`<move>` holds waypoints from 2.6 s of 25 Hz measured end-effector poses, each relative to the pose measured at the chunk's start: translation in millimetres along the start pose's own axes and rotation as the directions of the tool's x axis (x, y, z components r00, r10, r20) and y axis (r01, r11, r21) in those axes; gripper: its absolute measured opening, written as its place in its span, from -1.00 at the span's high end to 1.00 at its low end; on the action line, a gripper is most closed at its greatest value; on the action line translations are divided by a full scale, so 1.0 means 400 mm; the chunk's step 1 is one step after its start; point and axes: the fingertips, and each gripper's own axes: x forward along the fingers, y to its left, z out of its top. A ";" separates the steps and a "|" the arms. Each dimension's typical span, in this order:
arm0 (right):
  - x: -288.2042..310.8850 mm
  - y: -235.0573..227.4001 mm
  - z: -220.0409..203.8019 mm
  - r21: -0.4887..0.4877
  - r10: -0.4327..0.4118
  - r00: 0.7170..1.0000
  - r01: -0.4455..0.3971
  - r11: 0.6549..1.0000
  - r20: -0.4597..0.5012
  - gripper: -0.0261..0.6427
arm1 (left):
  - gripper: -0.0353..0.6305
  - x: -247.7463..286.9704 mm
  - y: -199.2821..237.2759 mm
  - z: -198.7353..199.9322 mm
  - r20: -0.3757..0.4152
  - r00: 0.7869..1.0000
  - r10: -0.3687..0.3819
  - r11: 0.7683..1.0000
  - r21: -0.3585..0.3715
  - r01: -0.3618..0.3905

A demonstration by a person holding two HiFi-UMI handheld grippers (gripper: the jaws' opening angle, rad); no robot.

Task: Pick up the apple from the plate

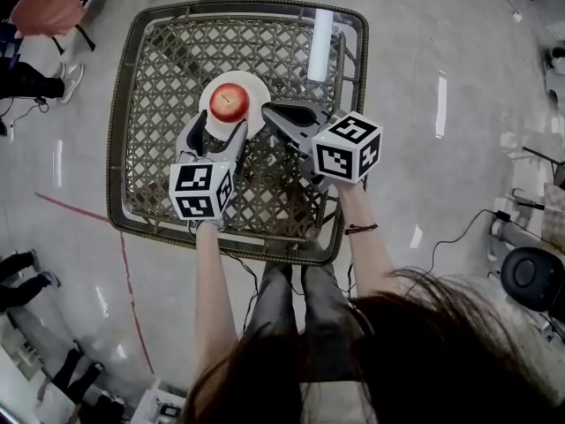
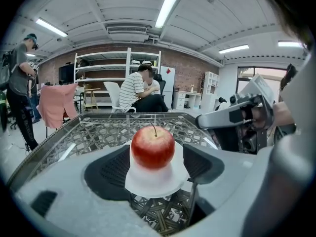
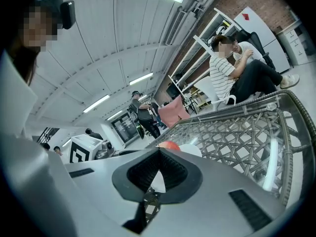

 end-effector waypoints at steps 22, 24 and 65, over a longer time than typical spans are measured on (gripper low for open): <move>0.007 -0.025 -0.028 0.012 0.012 1.000 -0.012 1.000 -0.013 0.89 | -0.31 0.060 0.002 0.016 0.039 0.998 -0.056 0.990 0.134 0.050; 0.009 -0.026 -0.029 0.013 0.013 1.000 -0.013 1.000 -0.012 0.89 | -0.31 0.065 -0.001 0.016 0.038 0.997 -0.065 0.988 0.146 0.059; 0.019 -0.072 -0.026 0.064 0.016 1.000 -0.017 0.998 0.014 0.89 | -0.33 0.143 0.004 0.009 -0.038 0.996 -0.081 0.971 0.224 0.087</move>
